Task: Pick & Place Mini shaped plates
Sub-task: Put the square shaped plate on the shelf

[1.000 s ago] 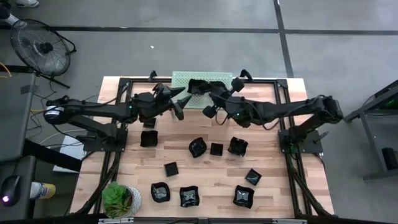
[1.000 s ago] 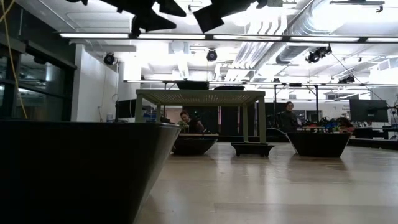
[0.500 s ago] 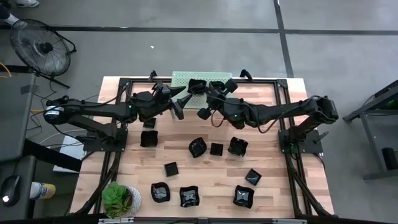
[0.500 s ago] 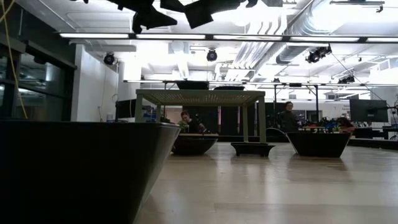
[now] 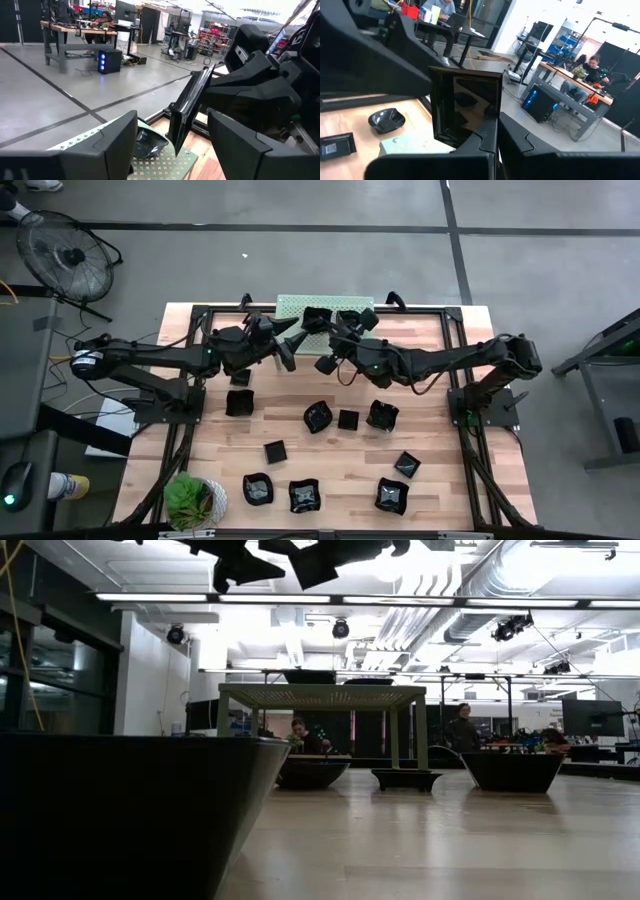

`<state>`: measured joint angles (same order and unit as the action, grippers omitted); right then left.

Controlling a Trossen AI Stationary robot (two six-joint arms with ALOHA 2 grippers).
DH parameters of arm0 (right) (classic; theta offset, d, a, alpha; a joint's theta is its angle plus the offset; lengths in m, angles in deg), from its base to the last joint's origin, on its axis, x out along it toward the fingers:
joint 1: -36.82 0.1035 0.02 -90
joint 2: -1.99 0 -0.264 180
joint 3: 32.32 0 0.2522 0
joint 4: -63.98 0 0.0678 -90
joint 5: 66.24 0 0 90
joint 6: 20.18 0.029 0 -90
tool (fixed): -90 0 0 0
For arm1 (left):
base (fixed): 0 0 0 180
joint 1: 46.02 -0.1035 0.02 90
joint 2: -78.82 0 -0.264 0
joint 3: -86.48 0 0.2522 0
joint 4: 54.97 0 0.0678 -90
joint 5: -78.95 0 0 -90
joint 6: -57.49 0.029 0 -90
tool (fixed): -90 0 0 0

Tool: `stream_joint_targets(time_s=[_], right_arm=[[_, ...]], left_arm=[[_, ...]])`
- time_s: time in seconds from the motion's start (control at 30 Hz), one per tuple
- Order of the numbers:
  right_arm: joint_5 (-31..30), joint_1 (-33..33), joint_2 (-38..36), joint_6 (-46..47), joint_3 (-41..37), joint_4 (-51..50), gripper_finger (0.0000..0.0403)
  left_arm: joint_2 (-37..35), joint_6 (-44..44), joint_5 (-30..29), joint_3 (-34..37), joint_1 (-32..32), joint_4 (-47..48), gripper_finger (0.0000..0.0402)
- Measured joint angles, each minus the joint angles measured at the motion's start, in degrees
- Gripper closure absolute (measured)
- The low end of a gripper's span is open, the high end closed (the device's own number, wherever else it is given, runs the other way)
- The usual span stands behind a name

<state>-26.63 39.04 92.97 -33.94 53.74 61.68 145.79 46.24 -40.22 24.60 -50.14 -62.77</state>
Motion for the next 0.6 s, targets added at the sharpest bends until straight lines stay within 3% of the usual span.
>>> stream_joint_targets(time_s=[0.47, 0.6], right_arm=[[-1.61, -0.02, 0.12, 0.71, 0.00, 0.09, 0.0403], [-3.10, 0.00, 0.12, -1.01, 0.00, 0.05, 0.0403]], left_arm=[[2.38, -2.57, -0.42, 0.02, 0.00, -1.01, 0.0165], [2.35, -2.75, -3.07, 0.02, 0.00, -0.61, 0.0166]])
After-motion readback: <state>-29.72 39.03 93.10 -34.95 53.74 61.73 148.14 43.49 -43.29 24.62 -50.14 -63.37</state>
